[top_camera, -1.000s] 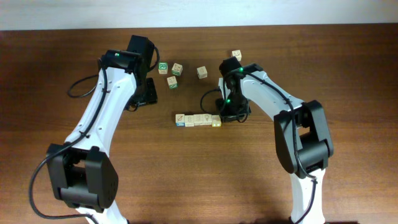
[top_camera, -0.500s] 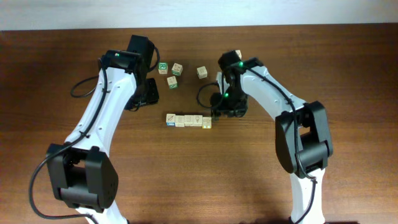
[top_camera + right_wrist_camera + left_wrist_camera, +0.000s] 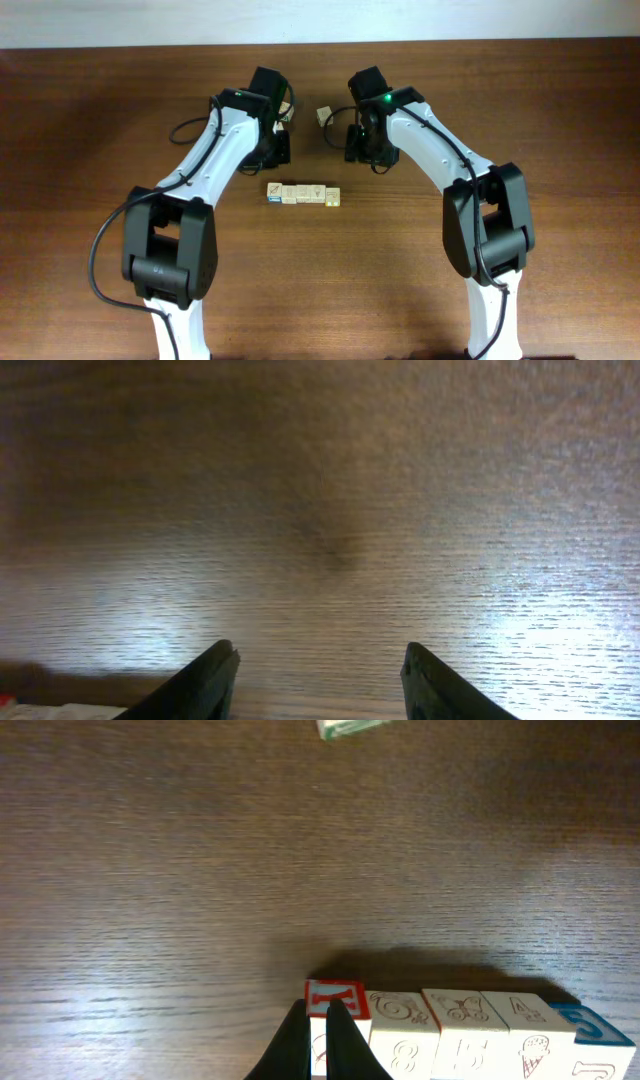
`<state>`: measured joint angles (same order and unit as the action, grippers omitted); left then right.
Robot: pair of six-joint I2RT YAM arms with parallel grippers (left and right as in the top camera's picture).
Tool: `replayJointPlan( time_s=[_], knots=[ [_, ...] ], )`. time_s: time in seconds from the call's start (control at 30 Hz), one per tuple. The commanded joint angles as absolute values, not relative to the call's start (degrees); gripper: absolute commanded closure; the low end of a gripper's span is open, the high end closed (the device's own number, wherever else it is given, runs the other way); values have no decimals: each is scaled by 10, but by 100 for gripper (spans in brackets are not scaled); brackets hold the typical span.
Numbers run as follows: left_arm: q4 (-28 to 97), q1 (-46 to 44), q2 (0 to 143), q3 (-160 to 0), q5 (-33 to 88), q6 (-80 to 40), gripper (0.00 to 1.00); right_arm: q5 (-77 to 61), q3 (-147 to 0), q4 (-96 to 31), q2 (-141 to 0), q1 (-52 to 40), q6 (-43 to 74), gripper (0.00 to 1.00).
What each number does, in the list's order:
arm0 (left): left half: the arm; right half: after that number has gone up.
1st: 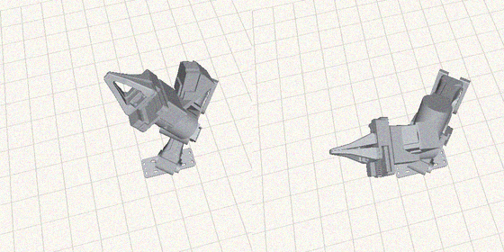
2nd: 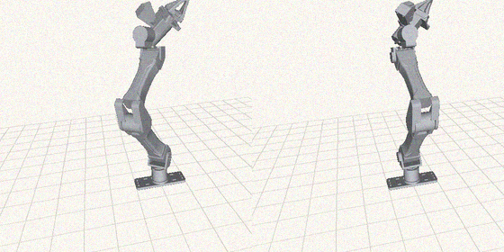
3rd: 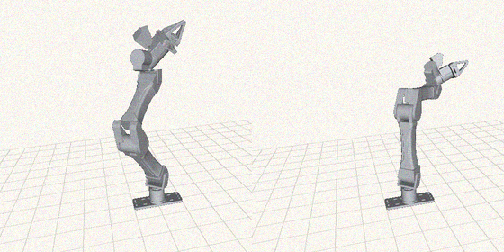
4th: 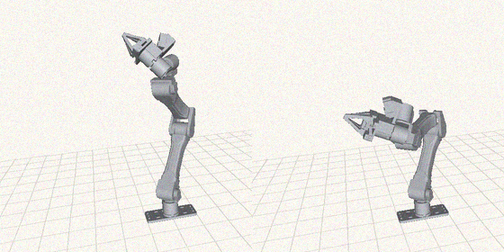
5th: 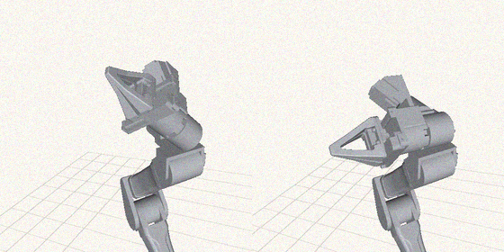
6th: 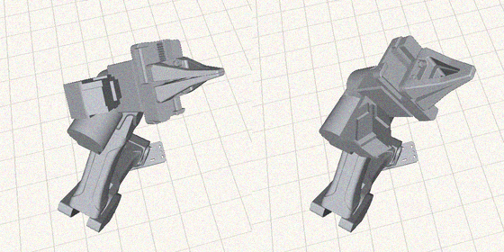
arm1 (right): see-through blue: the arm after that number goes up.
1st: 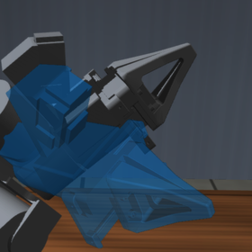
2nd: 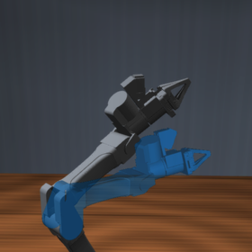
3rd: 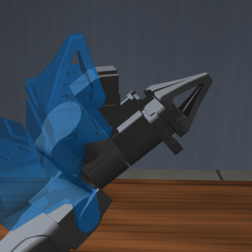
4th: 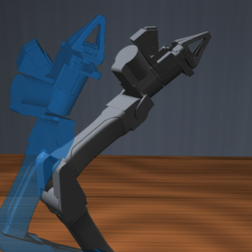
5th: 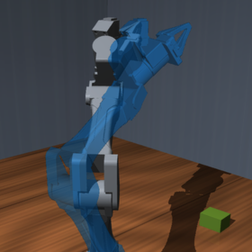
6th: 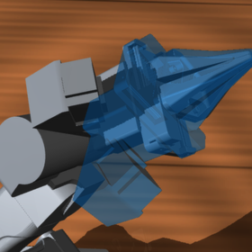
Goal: Rotate 5 blocks
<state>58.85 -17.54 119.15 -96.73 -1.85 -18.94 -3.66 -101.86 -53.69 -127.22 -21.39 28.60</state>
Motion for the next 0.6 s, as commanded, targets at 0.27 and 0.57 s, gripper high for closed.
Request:
replayJointPlan(
  time_s=[0.27,0.57],
  knots=[
    [572,-175,1264,-965,18,-198,97,-23,-1012,-531,-1279,-217,294,45],
    [580,-188,1264,-965,28,-192,95,-23,-1012,-531,-1279,-217,294,45]
  ],
)
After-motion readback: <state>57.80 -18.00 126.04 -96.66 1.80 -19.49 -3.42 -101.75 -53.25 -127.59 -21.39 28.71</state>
